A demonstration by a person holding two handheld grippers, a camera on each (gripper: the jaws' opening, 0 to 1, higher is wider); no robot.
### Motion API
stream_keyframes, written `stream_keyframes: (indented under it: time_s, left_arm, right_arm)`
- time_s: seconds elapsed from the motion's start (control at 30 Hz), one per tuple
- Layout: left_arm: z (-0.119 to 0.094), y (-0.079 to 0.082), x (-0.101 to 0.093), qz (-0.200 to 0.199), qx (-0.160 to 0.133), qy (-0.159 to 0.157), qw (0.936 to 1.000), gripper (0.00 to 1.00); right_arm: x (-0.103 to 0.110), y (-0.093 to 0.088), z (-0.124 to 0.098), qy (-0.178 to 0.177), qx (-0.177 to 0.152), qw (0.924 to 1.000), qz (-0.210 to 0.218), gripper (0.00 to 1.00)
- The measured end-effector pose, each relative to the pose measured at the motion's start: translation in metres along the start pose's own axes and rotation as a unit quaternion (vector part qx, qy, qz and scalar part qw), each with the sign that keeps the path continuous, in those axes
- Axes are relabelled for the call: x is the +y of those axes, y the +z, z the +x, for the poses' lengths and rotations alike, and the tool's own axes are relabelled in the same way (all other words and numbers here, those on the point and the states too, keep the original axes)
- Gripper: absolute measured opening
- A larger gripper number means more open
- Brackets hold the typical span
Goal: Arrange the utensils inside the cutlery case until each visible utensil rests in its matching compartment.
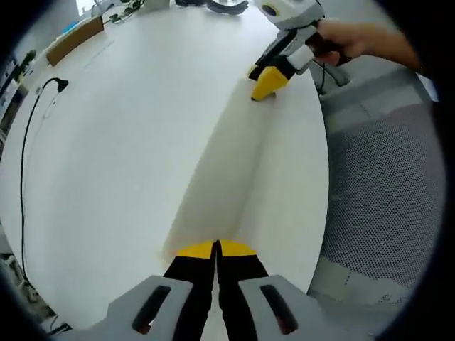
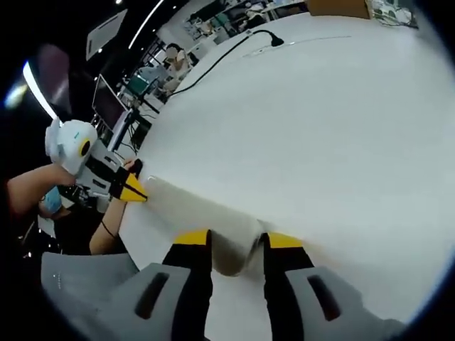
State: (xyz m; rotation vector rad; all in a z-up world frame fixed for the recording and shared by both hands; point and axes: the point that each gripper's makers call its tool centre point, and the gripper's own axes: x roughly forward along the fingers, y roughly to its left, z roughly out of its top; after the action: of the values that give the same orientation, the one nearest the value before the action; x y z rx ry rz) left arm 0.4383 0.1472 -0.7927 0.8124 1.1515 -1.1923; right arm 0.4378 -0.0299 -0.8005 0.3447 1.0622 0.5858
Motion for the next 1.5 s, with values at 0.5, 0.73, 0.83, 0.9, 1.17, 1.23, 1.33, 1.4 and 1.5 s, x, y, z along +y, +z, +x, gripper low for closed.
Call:
stream_keyframes:
  time_s: [0.5,0.73,0.83,0.9,1.17,1.23,1.33,1.4,1.5]
  left_arm:
    - [-0.002,-0.002,-0.002,-0.067,-0.012,-0.025,0.9974,0.0]
    - [-0.002,-0.001,-0.001,-0.057,-0.004,-0.022,0.9982,0.0]
    - [-0.001,0.0,-0.001,-0.054,-0.003,-0.022,0.9983,0.0]
    - [-0.001,0.0,-0.002,-0.035,0.004,-0.019,0.9992,0.0]
    - [0.0,0.0,-0.002,-0.031,0.028,-0.012,0.9991,0.0]
    - [-0.001,0.0,-0.002,-0.026,0.024,-0.018,0.9992,0.0]
    - [0.0,-0.001,0.0,-0.06,0.015,-0.03,0.9977,0.0]
    - [0.0,0.0,0.0,-0.052,0.019,-0.03,0.9981,0.0]
    - [0.002,0.001,-0.001,-0.042,0.039,-0.026,0.998,0.0]
  right_arm:
    - [0.001,-0.014,-0.015,0.032,0.019,0.9836,0.176,0.1]
    - [-0.005,-0.015,-0.014,0.019,0.029,0.988,0.151,0.1]
    - [-0.005,-0.015,-0.013,0.012,0.044,0.9894,0.138,0.1]
    - [-0.005,-0.015,-0.012,0.01,0.047,0.9898,0.134,0.09]
    - [-0.004,-0.019,-0.013,0.027,0.011,0.9845,0.173,0.1]
    - [-0.003,-0.023,-0.014,0.034,0.034,0.9706,0.236,0.12]
    - [-0.003,-0.022,-0.015,0.024,0.035,0.9669,0.252,0.12]
    - [-0.004,-0.017,-0.021,0.011,0.032,0.9793,0.199,0.07]
    - [-0.01,-0.014,-0.031,-0.016,0.046,0.9857,0.161,0.03]
